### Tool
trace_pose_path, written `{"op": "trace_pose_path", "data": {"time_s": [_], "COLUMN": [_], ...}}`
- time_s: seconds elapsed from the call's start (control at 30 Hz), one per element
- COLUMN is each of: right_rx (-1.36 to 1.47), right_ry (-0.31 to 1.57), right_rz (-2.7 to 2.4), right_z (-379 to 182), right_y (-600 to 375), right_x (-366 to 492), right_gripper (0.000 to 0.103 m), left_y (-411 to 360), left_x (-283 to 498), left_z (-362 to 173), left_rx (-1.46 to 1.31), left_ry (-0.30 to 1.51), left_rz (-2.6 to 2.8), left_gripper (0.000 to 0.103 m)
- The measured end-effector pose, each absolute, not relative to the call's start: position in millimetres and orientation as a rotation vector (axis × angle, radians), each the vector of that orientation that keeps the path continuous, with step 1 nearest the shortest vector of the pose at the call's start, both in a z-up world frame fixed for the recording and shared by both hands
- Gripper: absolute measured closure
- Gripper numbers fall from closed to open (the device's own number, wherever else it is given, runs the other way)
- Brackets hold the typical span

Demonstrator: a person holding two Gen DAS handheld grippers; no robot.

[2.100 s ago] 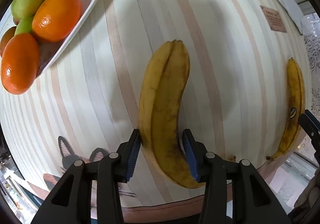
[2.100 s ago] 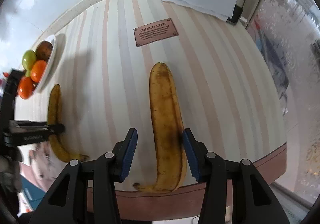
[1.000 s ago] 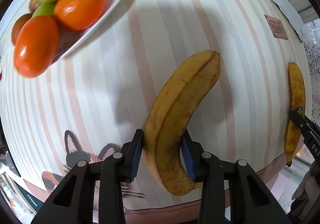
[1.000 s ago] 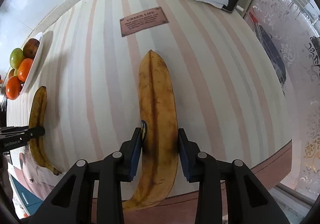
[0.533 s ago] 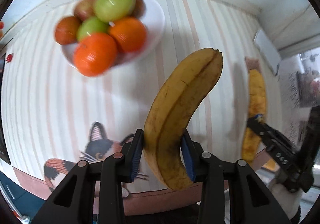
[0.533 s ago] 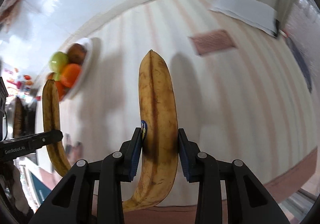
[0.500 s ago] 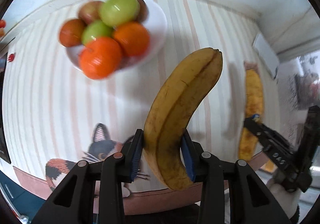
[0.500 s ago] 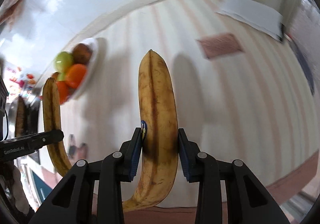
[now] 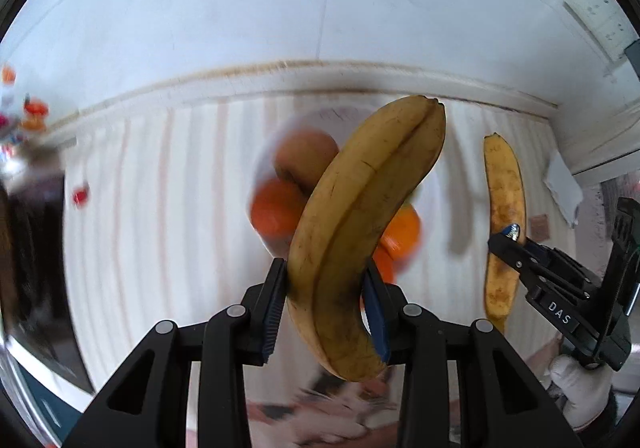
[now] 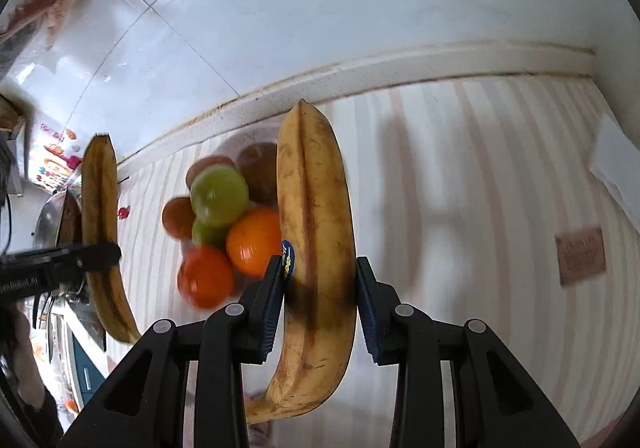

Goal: Organize fruits
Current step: 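Carry both bananas over the plate, then lower both bananas onto the fruit pile and open both tools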

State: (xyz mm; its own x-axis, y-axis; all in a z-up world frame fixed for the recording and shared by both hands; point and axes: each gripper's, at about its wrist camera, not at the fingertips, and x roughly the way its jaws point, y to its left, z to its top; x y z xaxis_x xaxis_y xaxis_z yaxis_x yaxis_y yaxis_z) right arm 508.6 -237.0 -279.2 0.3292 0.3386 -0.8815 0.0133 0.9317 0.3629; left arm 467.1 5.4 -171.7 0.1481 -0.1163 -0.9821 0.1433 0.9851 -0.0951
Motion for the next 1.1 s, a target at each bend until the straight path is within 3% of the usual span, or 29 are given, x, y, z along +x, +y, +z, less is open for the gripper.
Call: {"op": "trace_pose_path", "data": {"time_s": [0.3,0.67,1.1], "right_rx": [0.277,0.236,0.252], "right_ry": [1.31,1.37,1.383], "right_rz": [0.193,0.186,0.182], "right_z": [-314.0,-331.1,-346.4], "right_y": [-212.7,-203.8,-197.2], "right_x": [552.1,560.8,577.5], "right_gripper": [0.066,0.066,0.066], "left_y": [3.4,-7.4,-0.9], "left_x": [540.0,576.3,595.6], "left_z": [-204.4,-243.9,-271.2], "left_rx": [0.194,0.432,0.414], "left_ry": [1.47,1.544,1.605], "left_rz": [-0.235,-0.318,-0.383], "left_gripper": [0.069,0.069,0.069]}}
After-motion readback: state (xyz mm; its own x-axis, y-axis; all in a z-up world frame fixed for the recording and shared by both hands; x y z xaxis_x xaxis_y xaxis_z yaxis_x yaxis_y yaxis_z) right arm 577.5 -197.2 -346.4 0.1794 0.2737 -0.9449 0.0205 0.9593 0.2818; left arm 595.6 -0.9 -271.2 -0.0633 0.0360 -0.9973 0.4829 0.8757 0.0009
